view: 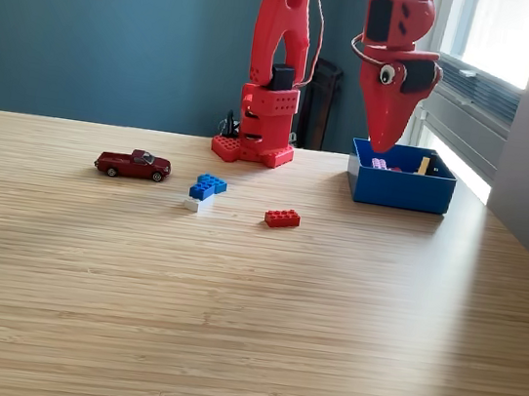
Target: Grasp a lego block and put it in the bin.
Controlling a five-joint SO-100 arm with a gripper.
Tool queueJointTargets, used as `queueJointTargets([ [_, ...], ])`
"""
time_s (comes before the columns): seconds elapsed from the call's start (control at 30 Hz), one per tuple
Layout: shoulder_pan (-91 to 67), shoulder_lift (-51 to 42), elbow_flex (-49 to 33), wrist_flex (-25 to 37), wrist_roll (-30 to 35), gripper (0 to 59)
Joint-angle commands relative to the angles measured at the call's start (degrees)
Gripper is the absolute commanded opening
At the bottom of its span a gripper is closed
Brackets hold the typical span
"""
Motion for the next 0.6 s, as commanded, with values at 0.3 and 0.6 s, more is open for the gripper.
queueJointTargets([
  [0.3, 3.08, 5.27, 1.05, -3.52, -1.41, 0.1],
  [0.6, 14.24, 5.27, 3.69, -8.00, 2.02, 0.1],
])
